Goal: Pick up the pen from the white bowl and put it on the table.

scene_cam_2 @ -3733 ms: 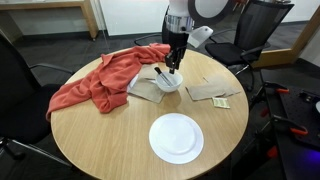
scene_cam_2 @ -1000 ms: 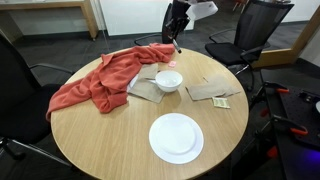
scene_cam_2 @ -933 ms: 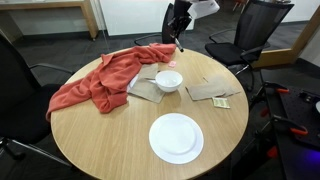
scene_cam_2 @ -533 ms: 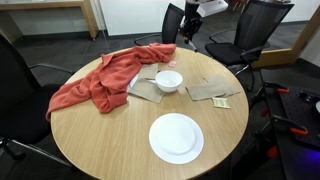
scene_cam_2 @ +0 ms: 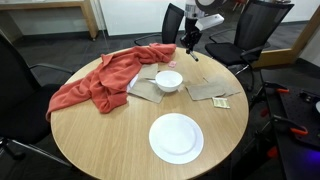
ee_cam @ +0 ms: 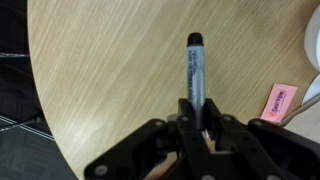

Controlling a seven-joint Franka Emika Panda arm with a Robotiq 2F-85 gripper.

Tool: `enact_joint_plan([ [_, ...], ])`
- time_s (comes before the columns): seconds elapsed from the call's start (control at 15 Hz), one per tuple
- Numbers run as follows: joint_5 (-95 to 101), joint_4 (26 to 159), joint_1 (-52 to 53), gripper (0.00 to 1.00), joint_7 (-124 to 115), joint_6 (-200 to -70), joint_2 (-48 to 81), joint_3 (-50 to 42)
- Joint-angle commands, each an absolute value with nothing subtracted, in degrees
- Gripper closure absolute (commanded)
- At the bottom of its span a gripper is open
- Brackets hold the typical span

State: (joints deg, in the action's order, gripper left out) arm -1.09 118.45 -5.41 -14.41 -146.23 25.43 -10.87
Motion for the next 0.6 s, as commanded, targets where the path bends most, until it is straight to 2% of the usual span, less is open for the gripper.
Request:
enact_joint_plan([
  [0.0, -2.7, 116.3, -6.7, 0.95, -13.0, -149.1, 29.7, -9.7],
  [0.53, -2.2, 114.9, -6.3, 0.95, -13.7, -151.7, 35.9, -10.4],
])
